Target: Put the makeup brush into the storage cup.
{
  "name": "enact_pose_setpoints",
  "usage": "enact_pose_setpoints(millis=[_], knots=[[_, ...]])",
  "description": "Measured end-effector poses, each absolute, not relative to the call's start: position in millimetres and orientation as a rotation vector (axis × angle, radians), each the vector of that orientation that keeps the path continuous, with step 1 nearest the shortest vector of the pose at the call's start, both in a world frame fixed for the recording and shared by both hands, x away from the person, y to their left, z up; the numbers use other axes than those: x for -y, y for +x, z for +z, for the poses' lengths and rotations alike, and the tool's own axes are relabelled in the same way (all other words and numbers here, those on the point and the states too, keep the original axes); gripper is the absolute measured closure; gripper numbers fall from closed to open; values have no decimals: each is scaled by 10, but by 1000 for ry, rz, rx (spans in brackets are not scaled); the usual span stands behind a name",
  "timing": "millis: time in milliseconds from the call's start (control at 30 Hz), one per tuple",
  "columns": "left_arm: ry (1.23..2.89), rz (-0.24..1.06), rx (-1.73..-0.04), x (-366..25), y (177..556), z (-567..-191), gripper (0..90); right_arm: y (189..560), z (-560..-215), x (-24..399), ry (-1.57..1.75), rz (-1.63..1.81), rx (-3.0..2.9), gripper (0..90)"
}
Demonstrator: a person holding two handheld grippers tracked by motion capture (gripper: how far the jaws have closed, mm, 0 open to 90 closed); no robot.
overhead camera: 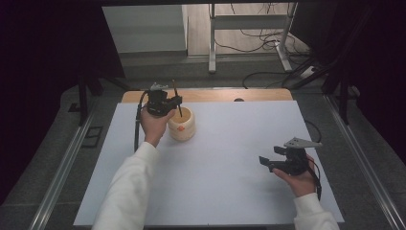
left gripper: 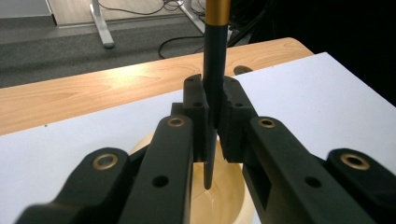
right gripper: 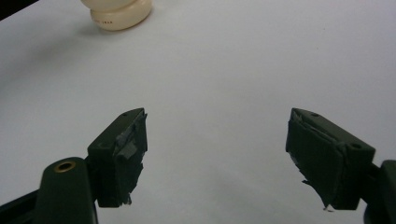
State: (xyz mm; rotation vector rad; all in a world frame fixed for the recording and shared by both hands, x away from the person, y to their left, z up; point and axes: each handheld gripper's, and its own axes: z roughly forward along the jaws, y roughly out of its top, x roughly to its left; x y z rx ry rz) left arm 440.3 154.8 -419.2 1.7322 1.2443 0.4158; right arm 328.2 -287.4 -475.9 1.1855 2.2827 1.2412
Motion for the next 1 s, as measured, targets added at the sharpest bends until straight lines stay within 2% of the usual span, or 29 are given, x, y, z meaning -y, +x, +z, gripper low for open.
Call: enact_pose_setpoints(millis=[1000], knots=[[1756, 410, -1303, -1545, 4454, -4564, 806, 3289, -4772, 2869, 1183, 1222, -2289, 219]])
